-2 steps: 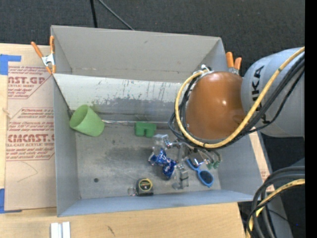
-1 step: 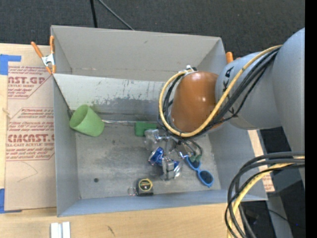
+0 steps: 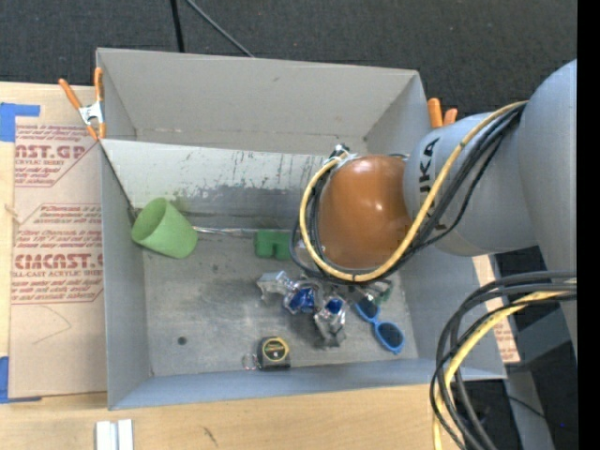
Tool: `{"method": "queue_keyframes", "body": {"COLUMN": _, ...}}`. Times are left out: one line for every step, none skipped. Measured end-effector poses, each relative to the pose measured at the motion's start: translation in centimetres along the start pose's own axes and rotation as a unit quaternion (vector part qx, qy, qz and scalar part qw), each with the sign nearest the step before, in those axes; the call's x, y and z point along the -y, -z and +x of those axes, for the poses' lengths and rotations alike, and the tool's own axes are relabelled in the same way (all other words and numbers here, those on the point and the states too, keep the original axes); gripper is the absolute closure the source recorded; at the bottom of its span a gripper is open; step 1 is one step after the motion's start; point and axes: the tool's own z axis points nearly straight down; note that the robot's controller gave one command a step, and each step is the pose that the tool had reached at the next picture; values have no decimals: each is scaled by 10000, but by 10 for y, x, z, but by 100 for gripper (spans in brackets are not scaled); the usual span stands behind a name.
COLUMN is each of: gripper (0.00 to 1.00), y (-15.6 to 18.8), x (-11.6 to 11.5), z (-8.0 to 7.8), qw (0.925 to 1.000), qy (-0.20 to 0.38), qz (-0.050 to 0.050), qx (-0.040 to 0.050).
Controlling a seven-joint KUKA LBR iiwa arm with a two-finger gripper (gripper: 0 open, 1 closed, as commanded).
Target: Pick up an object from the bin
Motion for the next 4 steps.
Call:
{"method": "queue_keyframes", "body": {"gripper": 0, "y": 49, "x": 35, "z": -33, "qw": 9951, "qy": 983, "qz": 27, "qx": 29}}
{"method": "queue_keyframes", "body": {"gripper": 0, "y": 34, "x": 11, "z": -11, "qw": 9568, "qy": 2908, "qz": 0, "qx": 4}}
{"method": "queue_keyframes", "body": {"gripper": 100, "y": 35, "x": 12, "z": -12, "qw": 9570, "qy": 2901, "qz": 1, "qx": 16}}
{"method": "queue_keyframes", "body": {"gripper": 100, "y": 157, "x": 1, "z": -27, "qw": 9548, "qy": 2972, "qz": 45, "qx": 37}}
